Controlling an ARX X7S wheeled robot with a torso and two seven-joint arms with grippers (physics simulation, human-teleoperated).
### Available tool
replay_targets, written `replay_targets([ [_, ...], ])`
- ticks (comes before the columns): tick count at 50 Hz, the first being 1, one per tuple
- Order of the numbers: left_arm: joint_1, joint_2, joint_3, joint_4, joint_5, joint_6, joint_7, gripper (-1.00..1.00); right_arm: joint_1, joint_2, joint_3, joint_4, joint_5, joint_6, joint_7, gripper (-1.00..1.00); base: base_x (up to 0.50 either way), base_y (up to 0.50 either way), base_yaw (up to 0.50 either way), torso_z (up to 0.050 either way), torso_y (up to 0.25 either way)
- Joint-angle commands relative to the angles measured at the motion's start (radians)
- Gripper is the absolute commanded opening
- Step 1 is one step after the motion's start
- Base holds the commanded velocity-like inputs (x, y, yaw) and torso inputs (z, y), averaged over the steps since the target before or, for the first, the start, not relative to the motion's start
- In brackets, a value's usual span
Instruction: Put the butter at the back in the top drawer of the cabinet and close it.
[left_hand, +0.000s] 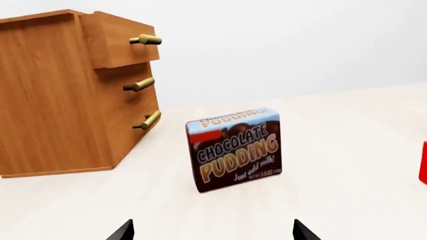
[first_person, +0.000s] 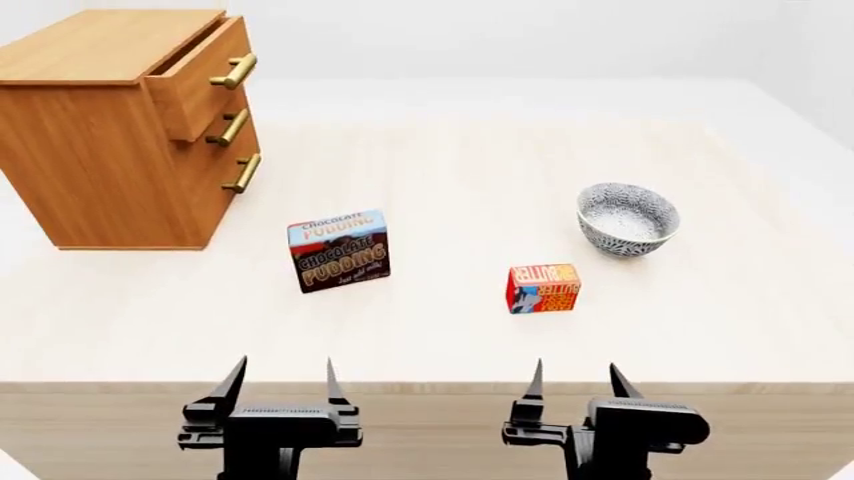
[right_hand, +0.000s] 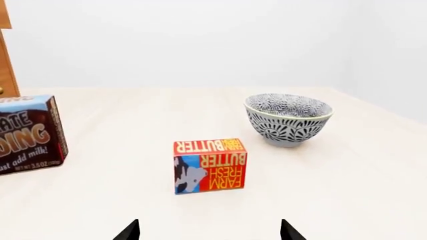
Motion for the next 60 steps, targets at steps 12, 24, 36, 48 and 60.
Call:
replay_targets([
  [12,-0.006,-0.021,0.024,-0.006,-0.027,0.006,-0.026,1.0,0.006,0.026,-0.04,0.003,0.004,0.009,0.016,1.0,0.0,0.43,0.0,0.012,0.0],
  [24,-0.007,-0.03,0.037,-0.006,-0.03,0.006,-0.042,1.0,0.003,0.032,-0.04,0.003,0.026,-0.014,0.025,1.0,0.0,0.37,0.0,0.0,0.0],
  [36,0.002,-0.058,0.041,0.148,0.001,-0.112,-0.066,1.0,0.016,0.061,-0.021,-0.186,0.095,0.136,0.038,1.0,0.0,0.0,0.0,0.0,0.0],
  [48,0.008,-0.09,0.029,0.508,0.003,-0.383,-0.055,1.0,0.054,0.104,-0.023,-0.557,0.154,0.471,0.101,1.0,0.0,0.0,0.0,0.0,0.0],
  [60,0.019,-0.102,0.05,0.64,0.016,-0.474,-0.056,1.0,0.045,0.133,-0.026,-0.767,0.194,0.622,0.135,1.0,0.0,0.0,0.0,0.0,0.0],
])
